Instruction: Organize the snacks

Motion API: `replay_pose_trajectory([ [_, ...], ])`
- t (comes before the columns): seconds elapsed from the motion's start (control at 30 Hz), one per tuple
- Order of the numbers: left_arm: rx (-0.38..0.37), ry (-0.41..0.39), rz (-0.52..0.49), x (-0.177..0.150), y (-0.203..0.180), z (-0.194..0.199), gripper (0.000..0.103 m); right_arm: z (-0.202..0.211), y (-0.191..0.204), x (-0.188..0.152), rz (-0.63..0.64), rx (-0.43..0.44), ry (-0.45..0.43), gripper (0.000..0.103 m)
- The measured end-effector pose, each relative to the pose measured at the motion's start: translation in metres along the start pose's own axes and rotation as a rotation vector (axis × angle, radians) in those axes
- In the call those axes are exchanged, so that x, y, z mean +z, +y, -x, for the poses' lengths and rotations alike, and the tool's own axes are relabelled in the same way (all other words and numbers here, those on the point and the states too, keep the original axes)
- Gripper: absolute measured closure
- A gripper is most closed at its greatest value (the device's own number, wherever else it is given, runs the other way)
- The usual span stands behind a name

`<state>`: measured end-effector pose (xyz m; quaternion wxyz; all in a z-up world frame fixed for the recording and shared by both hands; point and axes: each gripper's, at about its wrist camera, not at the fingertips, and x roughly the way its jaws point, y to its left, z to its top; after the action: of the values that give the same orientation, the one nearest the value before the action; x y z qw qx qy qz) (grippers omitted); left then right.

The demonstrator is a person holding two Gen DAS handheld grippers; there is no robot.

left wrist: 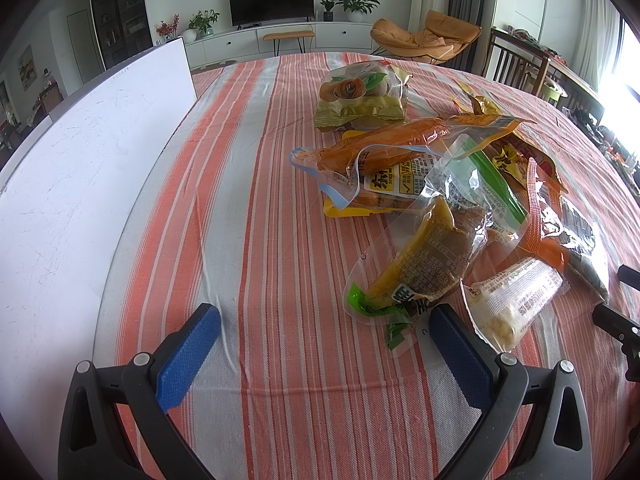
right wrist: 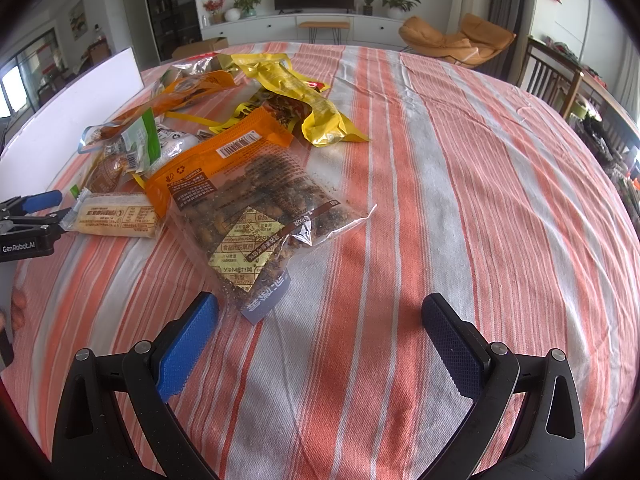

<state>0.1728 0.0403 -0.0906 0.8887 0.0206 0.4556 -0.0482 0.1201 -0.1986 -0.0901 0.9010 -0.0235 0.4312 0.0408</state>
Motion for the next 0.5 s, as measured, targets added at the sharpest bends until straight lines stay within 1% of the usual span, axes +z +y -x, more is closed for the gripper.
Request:
replay_pose_trajectory([
  [0.07, -0.002, 0.003, -0.002, -0.001, 0.0, 0.001, 0.0, 0.0, 0.0, 0.0, 0.0, 0.0, 0.0, 0.0],
  [0.2, -0.041, 0.092, -0.06, -0.01, 0.002, 0.012, 0.0, 0.0, 0.0, 0.0, 0.0, 0.0, 0.0, 0.0],
  [0.27, -0.056, 0.118, -0.057, -0.021, 0.009, 0.022, 0.0, 0.0, 0.0, 0.0, 0.0, 0.0, 0.0, 0.0],
  [0.3, -0.07, 0.12, -0.049, -0.025, 0.011, 0.027, 0.0, 0.0, 0.0, 0.0, 0.0, 0.0, 0.0, 0.0],
  [0.37, -0.125, 0.111, -0.023, -0.035, 0.023, 0.04, 0.0, 0.0, 0.0, 0.0, 0.001, -0.001, 0.0, 0.0],
  [0.43, -0.139, 0.091, -0.013, -0.036, 0.028, 0.05, 0.0, 0.0, 0.0, 0.0, 0.001, 0.0, 0.0, 0.0],
  [0.5, -0.153, 0.064, -0.015, -0.028, 0.03, 0.057, 0.0, 0.0, 0.0, 0.0, 0.0, 0.0, 0.0, 0.0],
])
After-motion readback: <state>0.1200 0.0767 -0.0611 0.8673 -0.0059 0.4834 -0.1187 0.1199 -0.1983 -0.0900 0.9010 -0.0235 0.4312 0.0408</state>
